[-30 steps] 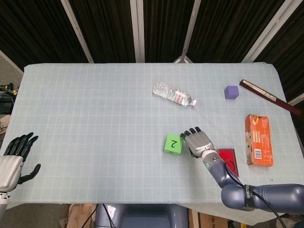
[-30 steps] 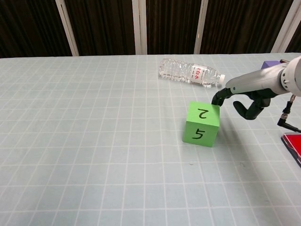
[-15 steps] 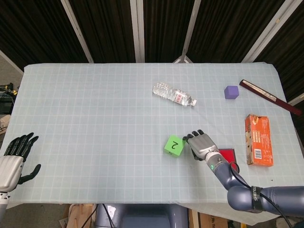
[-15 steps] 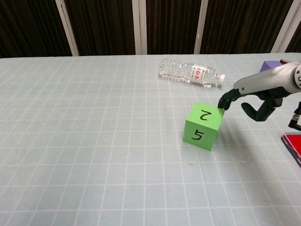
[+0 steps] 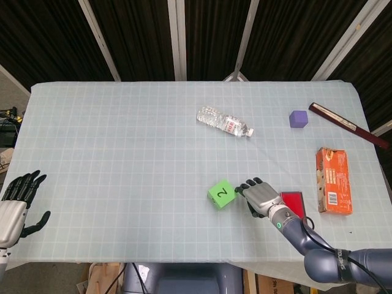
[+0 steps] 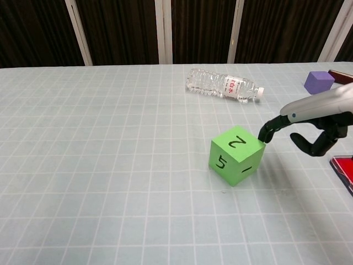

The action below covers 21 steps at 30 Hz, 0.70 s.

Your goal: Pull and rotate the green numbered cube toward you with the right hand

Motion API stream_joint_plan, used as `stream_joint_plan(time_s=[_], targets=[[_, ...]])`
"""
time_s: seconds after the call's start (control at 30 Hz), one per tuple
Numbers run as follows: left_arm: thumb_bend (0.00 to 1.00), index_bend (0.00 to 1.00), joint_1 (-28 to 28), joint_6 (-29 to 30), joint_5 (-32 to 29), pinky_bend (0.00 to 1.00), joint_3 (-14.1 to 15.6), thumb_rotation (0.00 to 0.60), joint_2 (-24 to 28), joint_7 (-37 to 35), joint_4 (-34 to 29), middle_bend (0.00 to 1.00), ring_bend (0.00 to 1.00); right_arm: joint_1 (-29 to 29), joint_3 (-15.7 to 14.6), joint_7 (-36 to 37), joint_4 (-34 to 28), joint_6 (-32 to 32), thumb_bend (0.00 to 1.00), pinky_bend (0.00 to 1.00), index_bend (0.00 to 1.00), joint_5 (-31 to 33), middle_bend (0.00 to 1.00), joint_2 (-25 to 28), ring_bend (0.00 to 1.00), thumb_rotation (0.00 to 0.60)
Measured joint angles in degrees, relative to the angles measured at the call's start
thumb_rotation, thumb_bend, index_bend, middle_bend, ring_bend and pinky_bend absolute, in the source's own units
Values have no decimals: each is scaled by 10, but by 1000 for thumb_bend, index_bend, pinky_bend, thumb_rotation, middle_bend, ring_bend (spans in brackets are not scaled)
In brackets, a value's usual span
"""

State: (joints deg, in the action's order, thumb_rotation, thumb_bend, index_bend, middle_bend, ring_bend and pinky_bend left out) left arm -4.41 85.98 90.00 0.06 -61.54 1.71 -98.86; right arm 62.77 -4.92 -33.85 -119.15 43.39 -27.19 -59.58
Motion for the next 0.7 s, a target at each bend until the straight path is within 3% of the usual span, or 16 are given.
stream_joint_plan(time_s=[0.7], targets=[[438,75,0,1,2,41,1,600,1,-1,0,0,0,20,-25,35,-41,-35,899,0,170,-26,163,8,75,600]])
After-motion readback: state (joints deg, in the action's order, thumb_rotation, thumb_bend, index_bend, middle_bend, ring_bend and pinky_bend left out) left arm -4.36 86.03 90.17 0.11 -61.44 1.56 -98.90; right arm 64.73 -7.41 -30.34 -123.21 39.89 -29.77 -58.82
